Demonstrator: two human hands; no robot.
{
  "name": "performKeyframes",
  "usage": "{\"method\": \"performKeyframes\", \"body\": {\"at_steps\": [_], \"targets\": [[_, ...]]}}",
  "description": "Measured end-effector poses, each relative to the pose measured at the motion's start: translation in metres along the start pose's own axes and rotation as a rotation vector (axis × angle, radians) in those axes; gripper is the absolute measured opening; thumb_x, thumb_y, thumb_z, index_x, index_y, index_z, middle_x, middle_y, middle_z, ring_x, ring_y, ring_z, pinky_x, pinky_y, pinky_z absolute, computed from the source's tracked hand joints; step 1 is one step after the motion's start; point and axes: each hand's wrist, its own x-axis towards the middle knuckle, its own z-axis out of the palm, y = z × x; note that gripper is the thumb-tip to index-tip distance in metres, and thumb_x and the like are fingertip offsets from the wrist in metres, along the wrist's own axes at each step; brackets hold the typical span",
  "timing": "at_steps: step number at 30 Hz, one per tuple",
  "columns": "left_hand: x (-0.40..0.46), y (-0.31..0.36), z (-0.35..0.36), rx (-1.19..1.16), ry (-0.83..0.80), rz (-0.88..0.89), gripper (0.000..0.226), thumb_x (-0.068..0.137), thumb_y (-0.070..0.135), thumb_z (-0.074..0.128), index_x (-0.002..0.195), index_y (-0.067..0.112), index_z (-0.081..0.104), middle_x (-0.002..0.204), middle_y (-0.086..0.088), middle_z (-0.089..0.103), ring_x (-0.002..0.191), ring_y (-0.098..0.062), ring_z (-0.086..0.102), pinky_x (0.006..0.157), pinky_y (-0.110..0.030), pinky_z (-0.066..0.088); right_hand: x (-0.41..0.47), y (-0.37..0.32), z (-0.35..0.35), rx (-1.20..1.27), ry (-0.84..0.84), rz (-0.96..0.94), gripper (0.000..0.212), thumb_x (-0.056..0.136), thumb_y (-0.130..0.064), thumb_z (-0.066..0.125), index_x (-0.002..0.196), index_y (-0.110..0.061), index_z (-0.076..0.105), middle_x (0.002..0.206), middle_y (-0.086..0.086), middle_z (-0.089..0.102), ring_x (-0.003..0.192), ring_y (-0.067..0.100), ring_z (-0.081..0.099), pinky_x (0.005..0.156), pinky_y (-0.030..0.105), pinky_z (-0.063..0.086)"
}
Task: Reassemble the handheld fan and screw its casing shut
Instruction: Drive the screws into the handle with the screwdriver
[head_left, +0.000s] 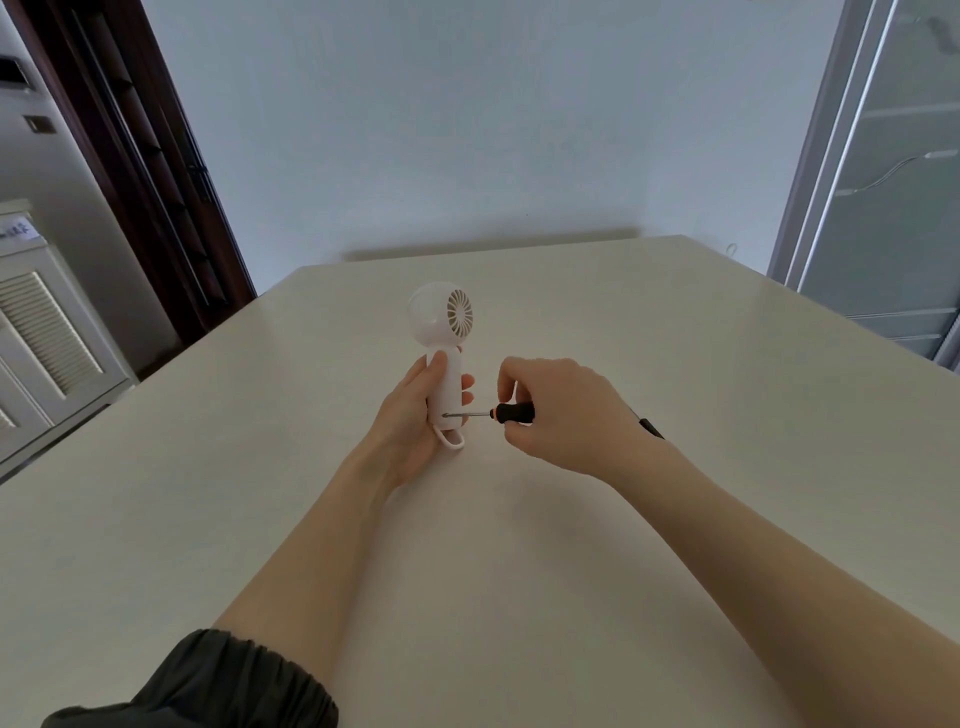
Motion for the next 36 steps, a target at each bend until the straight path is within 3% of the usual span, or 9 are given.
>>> {"method": "performKeyframes", "body": {"at_steps": [5, 12, 17, 20, 23, 27, 29, 33, 36], "targets": [[0.0018, -0.0012, 0.0, -0.035, 0.029, -0.001, 0.025, 0.098, 0.036, 0.044, 0.115, 0.022, 0.056, 0.091, -0.004, 0.061, 0.079, -0.015, 0.057, 0.069, -0.025, 0.048, -0.0012, -0.0023, 0.0002, -0.146, 0.111, -0.121, 0.016, 0.083, -0.015, 0.052, 0.097, -0.022, 0.054, 0.092, -0.007, 0.056, 0.078, 0.02, 0.058, 0.059, 0.027, 0.038], [0.0029, -0.0016, -0.0006, -0.076, 0.061, 0.009, 0.027, 0.1, 0.035, 0.041, 0.119, 0.02, 0.053, 0.09, -0.005, 0.06, 0.077, -0.015, 0.056, 0.066, -0.026, 0.047, -0.0009, -0.0045, 0.0009, -0.064, 0.125, -0.099, 0.01, 0.084, -0.018, 0.055, 0.09, -0.021, 0.064, 0.088, -0.008, 0.059, 0.077, 0.021, 0.058, 0.06, 0.027, 0.038], [0.0033, -0.0027, 0.0015, -0.046, 0.074, 0.043, 0.028, 0.1, 0.033, 0.041, 0.122, 0.018, 0.052, 0.09, -0.005, 0.059, 0.078, -0.015, 0.054, 0.071, -0.028, 0.046, -0.0009, -0.0052, 0.0014, -0.039, 0.046, -0.065, 0.021, 0.09, -0.026, 0.052, 0.086, -0.012, 0.068, 0.083, 0.0, 0.062, 0.076, 0.022, 0.057, 0.059, 0.027, 0.037], [0.003, -0.003, 0.0016, -0.02, 0.074, 0.052, 0.028, 0.1, 0.033, 0.041, 0.121, 0.018, 0.052, 0.09, -0.004, 0.059, 0.078, -0.015, 0.054, 0.073, -0.029, 0.046, 0.0003, -0.0059, 0.0021, 0.06, -0.044, -0.011, 0.032, 0.092, -0.028, 0.052, 0.077, -0.003, 0.065, 0.066, 0.006, 0.057, 0.061, 0.022, 0.049, 0.054, 0.028, 0.034], [0.0023, -0.0025, 0.002, -0.021, 0.067, 0.044, 0.024, 0.1, 0.033, 0.042, 0.115, 0.021, 0.055, 0.089, -0.004, 0.059, 0.078, -0.015, 0.054, 0.074, -0.029, 0.045, 0.0034, -0.0041, 0.0011, 0.205, -0.104, 0.052, 0.036, 0.09, -0.027, 0.055, 0.078, 0.006, 0.065, 0.073, 0.022, 0.064, 0.055, 0.021, 0.042, 0.053, 0.029, 0.035], [0.0032, -0.0021, 0.0027, -0.051, 0.08, 0.035, 0.019, 0.099, 0.033, 0.043, 0.107, 0.022, 0.057, 0.088, -0.004, 0.06, 0.076, -0.015, 0.054, 0.07, -0.028, 0.044, 0.0015, -0.0013, 0.0011, 0.238, -0.089, 0.06, 0.02, 0.078, -0.024, 0.067, 0.093, -0.011, 0.063, 0.083, 0.003, 0.063, 0.073, 0.018, 0.056, 0.059, 0.025, 0.042], [0.0032, -0.0024, 0.0012, -0.065, 0.083, 0.03, 0.021, 0.099, 0.034, 0.044, 0.109, 0.022, 0.057, 0.088, -0.005, 0.06, 0.077, -0.015, 0.055, 0.07, -0.028, 0.045, 0.0002, 0.0007, 0.0018, 0.212, -0.093, 0.039, 0.03, 0.073, -0.016, 0.067, 0.1, -0.018, 0.054, 0.087, -0.002, 0.055, 0.076, 0.015, 0.053, 0.056, 0.021, 0.038], [0.0029, -0.0032, -0.0005, -0.075, 0.076, 0.034, 0.023, 0.099, 0.034, 0.043, 0.112, 0.021, 0.056, 0.088, -0.005, 0.061, 0.076, -0.015, 0.055, 0.07, -0.028, 0.046, -0.0001, 0.0015, 0.0025, 0.187, -0.028, -0.009, 0.022, 0.072, -0.004, 0.058, 0.087, -0.019, 0.05, 0.087, -0.003, 0.053, 0.076, 0.017, 0.05, 0.054, 0.02, 0.033], [0.0041, -0.0031, 0.0, -0.056, 0.09, 0.047, 0.024, 0.1, 0.033, 0.042, 0.115, 0.02, 0.054, 0.088, -0.005, 0.06, 0.077, -0.015, 0.055, 0.071, -0.029, 0.045, -0.0007, -0.0009, 0.0028, 0.187, -0.004, -0.039, 0.012, 0.075, -0.005, 0.058, 0.08, -0.016, 0.054, 0.08, -0.004, 0.053, 0.077, 0.018, 0.05, 0.058, 0.024, 0.038]]}}
